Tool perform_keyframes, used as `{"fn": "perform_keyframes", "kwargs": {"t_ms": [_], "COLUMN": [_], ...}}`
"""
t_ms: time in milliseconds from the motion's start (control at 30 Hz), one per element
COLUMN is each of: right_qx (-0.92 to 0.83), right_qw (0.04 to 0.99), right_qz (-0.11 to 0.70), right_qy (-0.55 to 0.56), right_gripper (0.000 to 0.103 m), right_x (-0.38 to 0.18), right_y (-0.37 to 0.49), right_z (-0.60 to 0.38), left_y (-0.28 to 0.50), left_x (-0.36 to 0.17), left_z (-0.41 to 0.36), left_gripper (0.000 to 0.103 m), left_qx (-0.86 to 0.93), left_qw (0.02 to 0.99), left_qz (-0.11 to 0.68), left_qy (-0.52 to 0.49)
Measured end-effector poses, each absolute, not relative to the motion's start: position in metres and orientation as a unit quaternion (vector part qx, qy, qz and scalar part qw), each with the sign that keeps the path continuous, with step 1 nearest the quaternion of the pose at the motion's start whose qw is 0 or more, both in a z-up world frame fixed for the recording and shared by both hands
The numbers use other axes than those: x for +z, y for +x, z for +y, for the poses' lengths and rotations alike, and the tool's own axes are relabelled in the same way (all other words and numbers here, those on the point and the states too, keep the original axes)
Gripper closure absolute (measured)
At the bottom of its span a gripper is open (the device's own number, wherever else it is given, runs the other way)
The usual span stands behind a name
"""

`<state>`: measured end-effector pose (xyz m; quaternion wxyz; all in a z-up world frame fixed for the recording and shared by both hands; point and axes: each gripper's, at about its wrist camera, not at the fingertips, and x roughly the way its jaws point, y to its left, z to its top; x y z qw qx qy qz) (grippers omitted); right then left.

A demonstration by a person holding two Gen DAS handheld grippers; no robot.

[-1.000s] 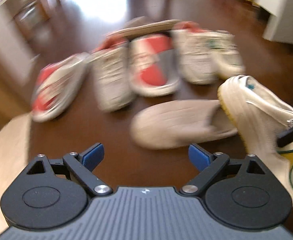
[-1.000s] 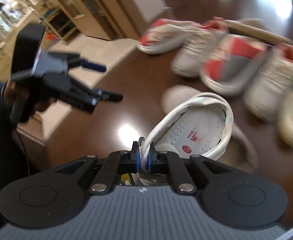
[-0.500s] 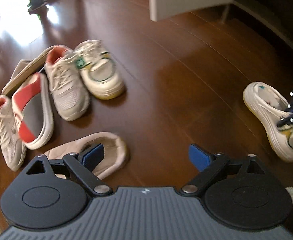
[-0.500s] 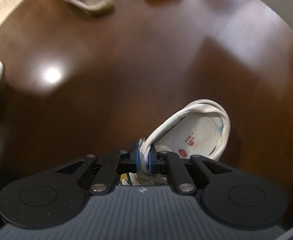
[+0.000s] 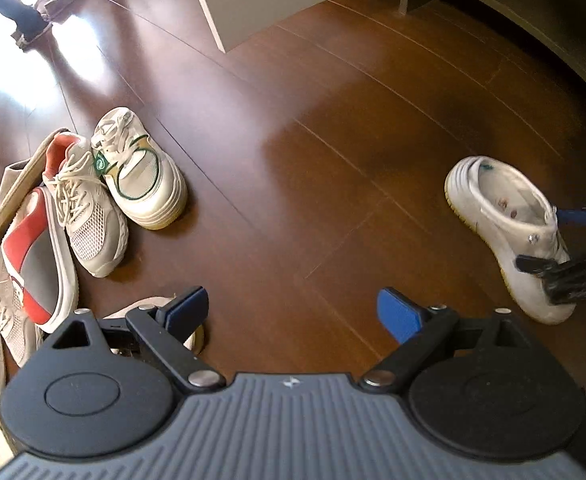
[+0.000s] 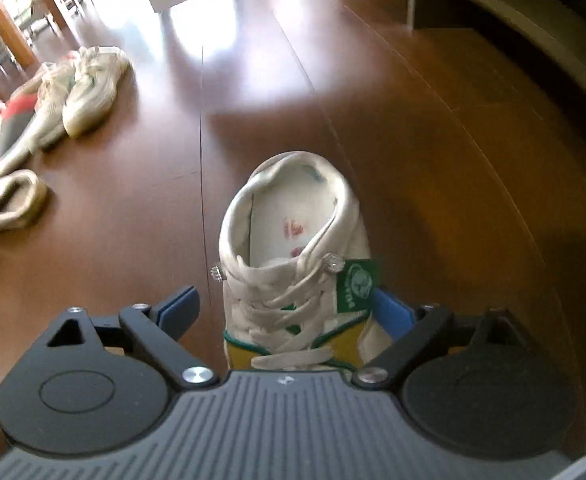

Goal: Organize scattered shoes
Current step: 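Carry the white sneaker to the floor by the cabinet and lower it, then open the right gripper to release the white sneaker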

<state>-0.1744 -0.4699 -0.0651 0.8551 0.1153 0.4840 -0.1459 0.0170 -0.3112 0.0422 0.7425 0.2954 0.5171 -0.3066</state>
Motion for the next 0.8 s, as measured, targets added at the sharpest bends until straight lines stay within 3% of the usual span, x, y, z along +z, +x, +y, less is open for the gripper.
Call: {"fn": "perform_keyframes", "kwargs": {"t_ms": [133, 467, 800], "right_qx": [-0.127, -0.135, -0.169], "right_qw": [0.867, 0.885, 0.882], "right_qz": [0.473, 0.437, 0.435], "right_qy": [0.091, 0.087, 0.061], "right_gripper": [0.029, 0.031, 0.018], "right_x": [-0.072, -0.074, -0.051], "right_y": [-0.17, -0.119, -0.115], "right_z": [-0.48, -0.484, -0.472], "left_y": [0.016, 0.038, 0.054], "left_x": [0.047, 0.038, 0.013], "left_z": [-0.313, -0.298, -0.244], "left_gripper": [0.009, 0.009, 0.009], "left_qx": [-0.301, -0.304, -0.305], "left_qw": [0.741, 0.745, 0.756], "left_qz": [0.517, 0.523, 0.515], "left_qy": [0.306, 0.282, 0.264]}}
